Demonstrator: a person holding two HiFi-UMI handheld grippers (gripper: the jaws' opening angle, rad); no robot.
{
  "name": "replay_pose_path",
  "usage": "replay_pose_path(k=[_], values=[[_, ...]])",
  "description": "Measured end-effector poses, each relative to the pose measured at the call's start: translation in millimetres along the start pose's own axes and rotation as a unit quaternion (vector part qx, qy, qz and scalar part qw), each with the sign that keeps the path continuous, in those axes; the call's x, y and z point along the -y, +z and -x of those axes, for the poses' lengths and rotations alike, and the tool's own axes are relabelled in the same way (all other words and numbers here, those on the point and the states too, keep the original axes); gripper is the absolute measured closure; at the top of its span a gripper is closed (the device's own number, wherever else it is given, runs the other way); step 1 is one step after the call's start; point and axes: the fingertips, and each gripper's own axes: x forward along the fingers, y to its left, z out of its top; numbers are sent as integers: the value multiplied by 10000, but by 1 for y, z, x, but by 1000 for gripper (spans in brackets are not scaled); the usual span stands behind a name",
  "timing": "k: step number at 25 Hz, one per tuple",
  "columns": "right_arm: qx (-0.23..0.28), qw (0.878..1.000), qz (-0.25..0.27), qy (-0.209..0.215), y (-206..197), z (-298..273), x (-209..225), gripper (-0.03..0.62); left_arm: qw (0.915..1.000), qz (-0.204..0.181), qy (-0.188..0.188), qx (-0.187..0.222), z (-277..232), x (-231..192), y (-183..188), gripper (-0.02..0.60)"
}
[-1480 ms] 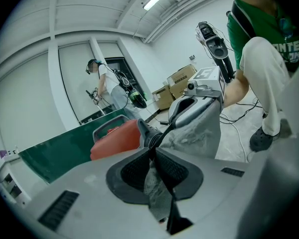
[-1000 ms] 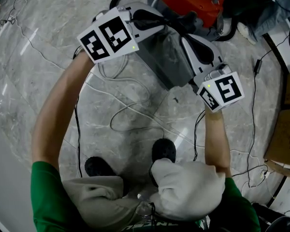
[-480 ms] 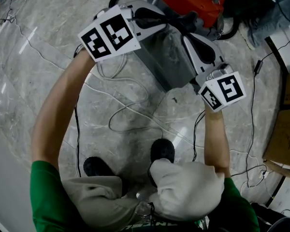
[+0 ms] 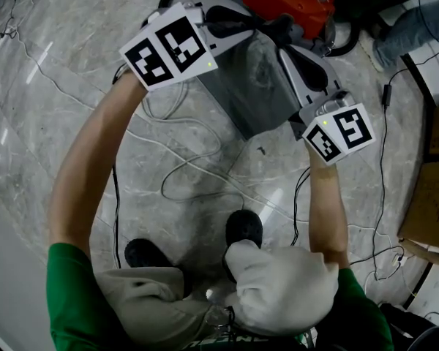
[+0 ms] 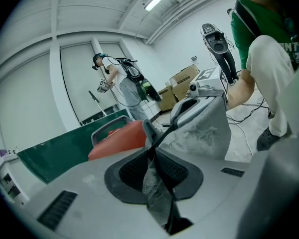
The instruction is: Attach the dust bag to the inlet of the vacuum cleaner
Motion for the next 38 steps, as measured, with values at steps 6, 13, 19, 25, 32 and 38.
replay_pose_path(k=[6,13,19,25,32,38], values=[[35,10000,-58,5,-1,-2,10,579,9999,35,86,39,-6,-5,0,545],[122,9997,-129,147,0,-2,12,577,9999,32,124,106,-8,-8,2,545],[215,9993,-241,168,0,-2,13,577,9996,97,183,173,-8,-9,1,545],[174,9995,-248,117,0,-2,14,577,9994,125,281,129,-8,-9,1,545],[166,9991,-383,-31,-1,-1,15,577,9988,190,413,184,-6,-8,0,545],[155,9993,-253,-238,0,1,11,578,9977,32,671,24,-4,-9,0,545]])
